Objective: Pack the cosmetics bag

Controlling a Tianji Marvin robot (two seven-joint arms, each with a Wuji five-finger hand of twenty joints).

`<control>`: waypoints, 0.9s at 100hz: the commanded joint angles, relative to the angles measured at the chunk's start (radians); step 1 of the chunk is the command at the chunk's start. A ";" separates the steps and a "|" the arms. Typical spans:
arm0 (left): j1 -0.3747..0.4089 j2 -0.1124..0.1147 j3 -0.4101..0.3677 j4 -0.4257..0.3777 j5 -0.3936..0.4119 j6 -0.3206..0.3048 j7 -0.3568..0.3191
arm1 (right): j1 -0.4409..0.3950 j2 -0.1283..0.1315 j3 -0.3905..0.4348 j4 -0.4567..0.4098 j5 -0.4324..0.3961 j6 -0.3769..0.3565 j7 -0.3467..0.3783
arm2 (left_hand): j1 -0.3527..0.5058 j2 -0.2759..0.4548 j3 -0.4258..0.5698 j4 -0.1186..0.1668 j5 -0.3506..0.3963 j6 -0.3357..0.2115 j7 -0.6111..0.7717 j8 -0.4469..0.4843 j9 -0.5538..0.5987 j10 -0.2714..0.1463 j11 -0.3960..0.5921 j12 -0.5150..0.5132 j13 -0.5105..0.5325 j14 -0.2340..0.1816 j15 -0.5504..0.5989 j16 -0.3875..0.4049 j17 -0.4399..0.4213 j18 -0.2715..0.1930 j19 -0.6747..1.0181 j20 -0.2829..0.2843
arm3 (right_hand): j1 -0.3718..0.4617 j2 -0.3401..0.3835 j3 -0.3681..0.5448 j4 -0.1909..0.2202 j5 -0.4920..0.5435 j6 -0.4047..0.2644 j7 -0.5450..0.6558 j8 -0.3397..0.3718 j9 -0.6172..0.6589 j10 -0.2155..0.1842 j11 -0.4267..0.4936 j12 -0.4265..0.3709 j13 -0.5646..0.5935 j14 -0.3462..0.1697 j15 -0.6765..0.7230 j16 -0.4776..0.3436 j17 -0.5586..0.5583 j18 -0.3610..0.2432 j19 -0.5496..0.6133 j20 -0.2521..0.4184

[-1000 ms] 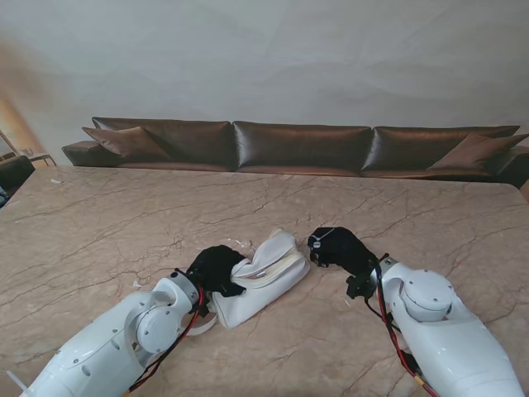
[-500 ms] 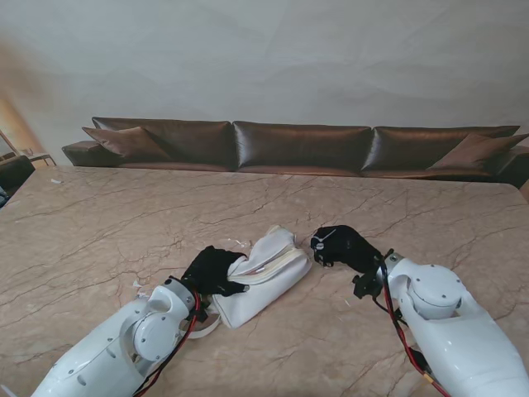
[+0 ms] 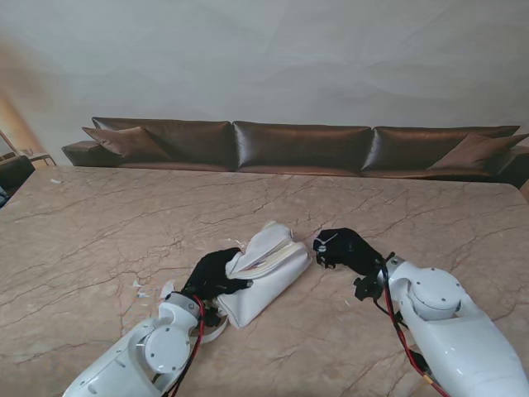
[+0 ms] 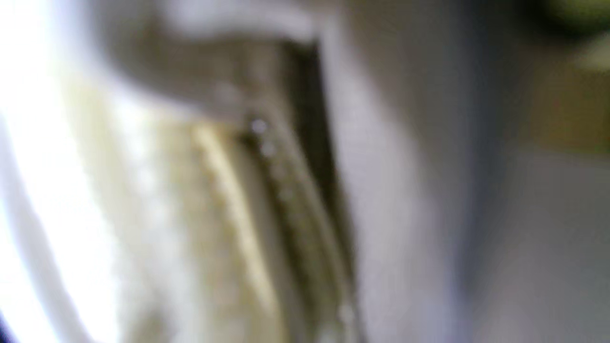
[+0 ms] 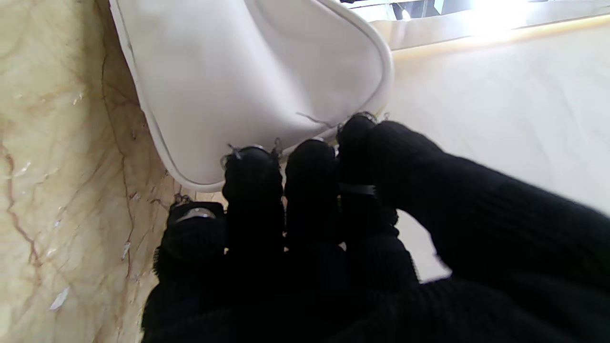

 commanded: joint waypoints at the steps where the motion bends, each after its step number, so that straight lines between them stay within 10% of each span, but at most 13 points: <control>1: 0.040 -0.020 0.010 0.022 -0.007 0.002 -0.018 | -0.002 -0.009 0.002 0.006 0.011 -0.006 -0.008 | 0.416 0.244 0.129 0.095 -0.082 -0.016 -0.292 -0.345 0.002 -0.093 0.137 -0.047 0.072 -0.016 0.143 0.111 -0.003 0.027 0.056 -0.022 | 0.061 -0.012 0.085 0.020 0.093 -0.336 0.115 0.028 0.009 -0.054 0.001 0.001 0.016 0.003 0.003 -0.004 0.012 -0.004 0.026 -0.002; 4: 0.042 -0.020 0.005 0.019 -0.021 -0.007 -0.025 | -0.003 -0.011 0.002 0.010 0.015 -0.008 -0.011 | 0.470 0.261 0.111 0.083 -0.027 -0.010 -0.361 -0.543 0.024 -0.097 0.157 -0.058 0.056 0.008 0.207 0.167 -0.022 0.055 0.051 0.022 | 0.062 -0.012 0.085 0.020 0.094 -0.336 0.115 0.029 0.009 -0.054 0.001 0.001 0.016 0.001 0.003 -0.004 0.012 -0.004 0.026 -0.002; 12: 0.043 -0.031 0.001 0.026 -0.043 -0.035 -0.005 | -0.006 -0.018 0.003 0.023 0.027 -0.012 -0.024 | 0.506 0.228 0.155 0.079 0.175 -0.050 -0.330 -0.600 0.073 -0.101 0.183 -0.011 0.029 0.067 0.347 0.240 -0.048 0.092 0.065 0.117 | 0.063 -0.011 0.084 0.020 0.093 -0.336 0.115 0.031 0.009 -0.055 0.002 0.002 0.015 0.001 0.003 -0.005 0.012 -0.004 0.026 -0.002; 33: 0.027 -0.042 0.005 0.064 0.029 -0.061 0.097 | -0.010 -0.047 0.005 0.054 0.082 -0.021 -0.093 | 0.522 -0.002 0.397 0.051 0.522 -0.180 0.071 -0.399 0.229 -0.165 0.375 0.318 0.069 0.091 0.589 0.186 -0.005 0.098 0.111 0.175 | 0.065 -0.010 0.081 0.017 0.092 -0.334 0.112 0.034 0.005 -0.056 0.000 0.002 0.009 0.004 0.001 -0.005 0.005 -0.003 0.024 -0.001; 49: 0.023 -0.028 -0.011 0.066 0.098 -0.065 0.112 | -0.012 -0.082 0.005 0.065 0.166 -0.039 -0.174 | 0.520 -0.038 0.438 0.042 0.570 -0.191 0.087 -0.242 0.257 -0.169 0.390 0.367 0.082 0.087 0.610 0.192 0.002 0.092 0.121 0.169 | 0.067 -0.006 0.077 0.014 0.090 -0.337 0.112 0.037 0.000 -0.058 -0.001 0.003 0.003 0.002 -0.001 -0.005 0.001 -0.003 0.022 -0.001; 90: 0.002 -0.024 0.014 0.133 0.120 -0.075 0.112 | -0.002 -0.132 -0.017 0.098 0.310 -0.102 -0.251 | 0.515 -0.058 0.460 0.049 0.571 -0.187 0.079 -0.232 0.268 -0.157 0.384 0.364 0.101 0.082 0.599 0.188 0.020 0.101 0.124 0.151 | 0.084 0.029 0.034 -0.001 0.068 -0.338 0.105 0.046 -0.025 -0.060 -0.010 0.007 -0.027 0.000 -0.014 -0.004 -0.027 -0.008 0.011 0.006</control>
